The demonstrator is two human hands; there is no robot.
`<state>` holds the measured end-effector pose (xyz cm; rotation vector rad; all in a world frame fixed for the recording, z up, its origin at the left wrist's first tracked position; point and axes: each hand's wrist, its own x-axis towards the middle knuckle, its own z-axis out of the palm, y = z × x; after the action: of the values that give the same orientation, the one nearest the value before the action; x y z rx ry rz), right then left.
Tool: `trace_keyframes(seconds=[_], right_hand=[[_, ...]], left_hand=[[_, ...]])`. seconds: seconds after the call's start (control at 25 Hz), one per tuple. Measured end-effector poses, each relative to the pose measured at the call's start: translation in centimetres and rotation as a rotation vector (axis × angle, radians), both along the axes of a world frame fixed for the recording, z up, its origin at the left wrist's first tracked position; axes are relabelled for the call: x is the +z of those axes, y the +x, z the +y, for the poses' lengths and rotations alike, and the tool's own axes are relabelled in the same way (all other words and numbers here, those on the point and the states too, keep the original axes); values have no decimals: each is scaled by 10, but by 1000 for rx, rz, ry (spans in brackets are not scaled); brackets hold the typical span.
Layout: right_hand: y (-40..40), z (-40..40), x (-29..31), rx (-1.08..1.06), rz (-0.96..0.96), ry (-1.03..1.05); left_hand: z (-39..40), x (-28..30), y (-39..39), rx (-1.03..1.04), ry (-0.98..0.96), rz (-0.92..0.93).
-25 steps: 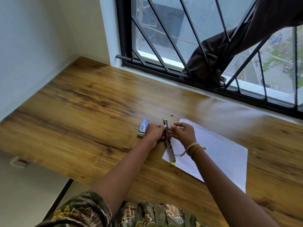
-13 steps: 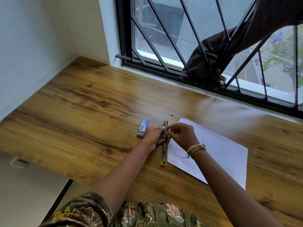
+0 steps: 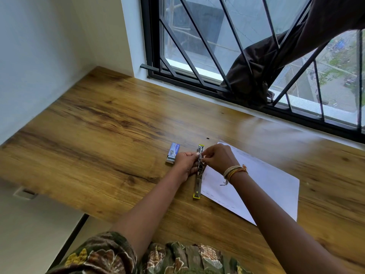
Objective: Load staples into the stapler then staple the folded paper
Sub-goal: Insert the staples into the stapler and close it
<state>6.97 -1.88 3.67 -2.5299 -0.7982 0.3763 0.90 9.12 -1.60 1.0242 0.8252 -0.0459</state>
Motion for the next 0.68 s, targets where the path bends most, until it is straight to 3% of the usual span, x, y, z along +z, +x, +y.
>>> trace_keyframes(seconds=[0.44,0.68], right_hand=[[1,8,0,-13,-18,-71],[5,17,0,-3,-51,-215]], left_hand=[[1,-6,1,-15,15,-3],[1,-7,1,-16,33,1]])
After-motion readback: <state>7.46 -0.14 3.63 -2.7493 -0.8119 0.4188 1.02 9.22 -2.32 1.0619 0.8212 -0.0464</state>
